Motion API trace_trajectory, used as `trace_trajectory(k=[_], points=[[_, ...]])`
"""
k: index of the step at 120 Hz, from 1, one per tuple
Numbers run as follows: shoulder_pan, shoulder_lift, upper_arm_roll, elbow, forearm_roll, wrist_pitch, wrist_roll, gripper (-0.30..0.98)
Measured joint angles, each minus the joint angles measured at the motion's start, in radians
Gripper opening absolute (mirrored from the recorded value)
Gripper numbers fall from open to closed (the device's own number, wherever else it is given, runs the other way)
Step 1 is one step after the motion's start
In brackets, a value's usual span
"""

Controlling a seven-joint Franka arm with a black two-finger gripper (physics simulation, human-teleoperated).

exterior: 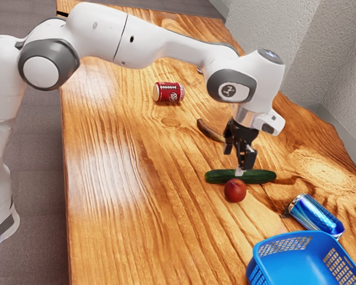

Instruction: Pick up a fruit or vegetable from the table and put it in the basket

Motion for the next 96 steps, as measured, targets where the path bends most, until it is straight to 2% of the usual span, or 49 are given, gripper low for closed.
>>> trace_trajectory(k=[36, 78, 96], points=[[-0.004, -0.016, -0.047, -0.062, -0.001, 0.048, 0.007, 0.69], [-0.003, 0.052, -0.048, -0.046, 0.005, 0.079, 0.009, 0.69], [0.000, 0.092, -0.047, 0.031, 0.007, 0.080, 0.010, 0.69]])
